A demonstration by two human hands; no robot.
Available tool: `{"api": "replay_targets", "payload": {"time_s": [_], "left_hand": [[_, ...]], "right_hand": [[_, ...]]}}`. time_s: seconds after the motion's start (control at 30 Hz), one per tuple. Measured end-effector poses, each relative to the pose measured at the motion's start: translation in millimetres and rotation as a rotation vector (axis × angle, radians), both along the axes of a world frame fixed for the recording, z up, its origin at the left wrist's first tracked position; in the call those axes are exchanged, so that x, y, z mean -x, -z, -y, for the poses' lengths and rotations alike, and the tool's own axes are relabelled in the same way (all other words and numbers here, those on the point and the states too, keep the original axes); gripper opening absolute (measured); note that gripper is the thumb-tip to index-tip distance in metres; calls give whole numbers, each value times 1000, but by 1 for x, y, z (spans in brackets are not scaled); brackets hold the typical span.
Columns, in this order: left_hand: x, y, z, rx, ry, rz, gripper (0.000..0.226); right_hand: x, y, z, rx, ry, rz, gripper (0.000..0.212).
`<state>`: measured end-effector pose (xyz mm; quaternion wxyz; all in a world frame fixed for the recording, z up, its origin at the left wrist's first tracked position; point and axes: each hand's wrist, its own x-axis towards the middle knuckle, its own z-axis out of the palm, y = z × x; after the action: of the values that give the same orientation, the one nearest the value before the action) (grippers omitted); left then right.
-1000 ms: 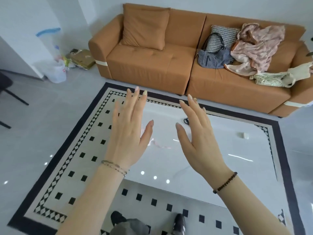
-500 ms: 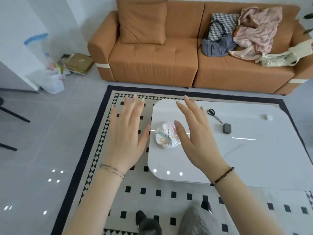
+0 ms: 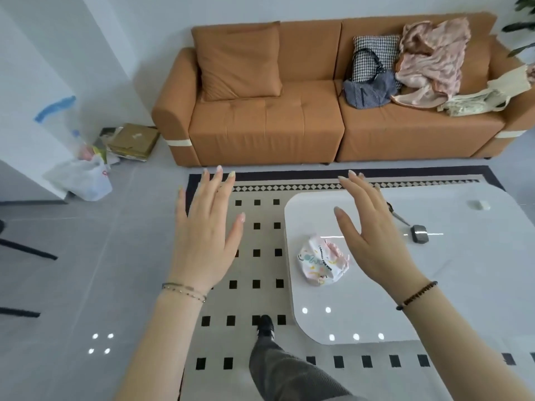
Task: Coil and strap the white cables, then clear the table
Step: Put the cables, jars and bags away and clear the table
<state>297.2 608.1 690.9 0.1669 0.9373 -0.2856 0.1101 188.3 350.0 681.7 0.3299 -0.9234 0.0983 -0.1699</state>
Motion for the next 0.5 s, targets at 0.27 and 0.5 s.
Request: {"api": "replay_targets", "payload": {"time_s": [0.27, 0.5], "left_hand": [[-135, 0, -13, -35, 27, -46, 57], [-252, 10, -6, 64, 65, -134, 59]], "right_hand": [[-145, 17, -35, -91, 23, -30, 48], [-274, -5, -35, -26, -32, -77, 51]]}}
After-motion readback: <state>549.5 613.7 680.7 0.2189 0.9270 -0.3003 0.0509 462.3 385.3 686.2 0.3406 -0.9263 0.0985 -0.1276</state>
